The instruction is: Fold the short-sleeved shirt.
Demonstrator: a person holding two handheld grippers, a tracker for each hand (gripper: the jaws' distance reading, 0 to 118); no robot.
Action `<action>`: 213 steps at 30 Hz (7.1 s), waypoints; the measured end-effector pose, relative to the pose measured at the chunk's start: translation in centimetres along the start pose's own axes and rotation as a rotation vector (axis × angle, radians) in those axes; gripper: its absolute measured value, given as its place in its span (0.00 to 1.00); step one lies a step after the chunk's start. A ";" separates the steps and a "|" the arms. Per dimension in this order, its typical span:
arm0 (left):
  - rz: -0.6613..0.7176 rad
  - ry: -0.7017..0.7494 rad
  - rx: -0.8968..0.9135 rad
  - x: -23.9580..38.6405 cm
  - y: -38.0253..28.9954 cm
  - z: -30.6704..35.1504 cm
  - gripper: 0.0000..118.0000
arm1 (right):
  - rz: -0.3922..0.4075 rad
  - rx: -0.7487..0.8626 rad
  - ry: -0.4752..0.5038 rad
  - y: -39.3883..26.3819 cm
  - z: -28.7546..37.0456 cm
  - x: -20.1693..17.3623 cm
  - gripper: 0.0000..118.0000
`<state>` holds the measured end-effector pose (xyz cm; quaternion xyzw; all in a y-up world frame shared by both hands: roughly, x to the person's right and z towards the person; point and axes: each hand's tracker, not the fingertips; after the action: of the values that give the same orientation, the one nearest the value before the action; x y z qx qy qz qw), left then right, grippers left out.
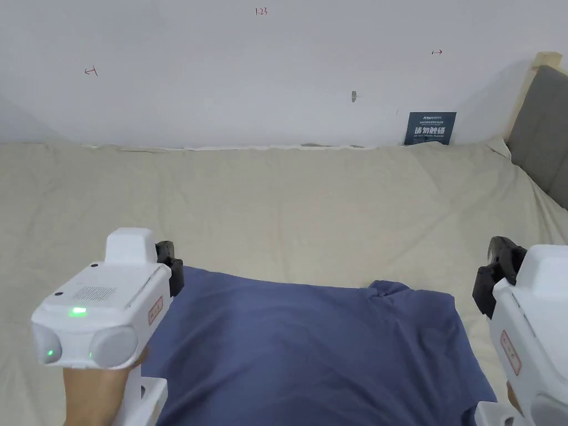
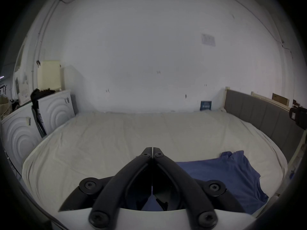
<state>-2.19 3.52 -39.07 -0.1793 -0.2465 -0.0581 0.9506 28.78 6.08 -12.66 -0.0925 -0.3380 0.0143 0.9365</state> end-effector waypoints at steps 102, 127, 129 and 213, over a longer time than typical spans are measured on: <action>0.107 0.109 -0.092 -11.4 6.8 -20.1 0.02 | -0.024 -0.174 0.208 5.6 -29.6 -3.3 0.03; 0.191 0.078 -0.469 -13.1 -20.1 5.8 0.03 | -0.267 -0.577 0.229 -19.1 0.3 5.9 0.03; 0.198 0.077 -0.489 -13.2 -21.1 6.6 0.02 | -0.251 -0.601 0.228 -20.6 1.5 6.4 0.03; 0.201 0.072 -0.524 -11.1 -22.4 8.4 0.03 | 0.053 -0.627 0.149 -16.1 2.7 1.6 0.82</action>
<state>-20.10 -13.94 -30.63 -0.4403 -0.1700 -0.0314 0.8811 27.75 -9.17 -6.64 -0.3862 -0.2537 -0.0730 0.8838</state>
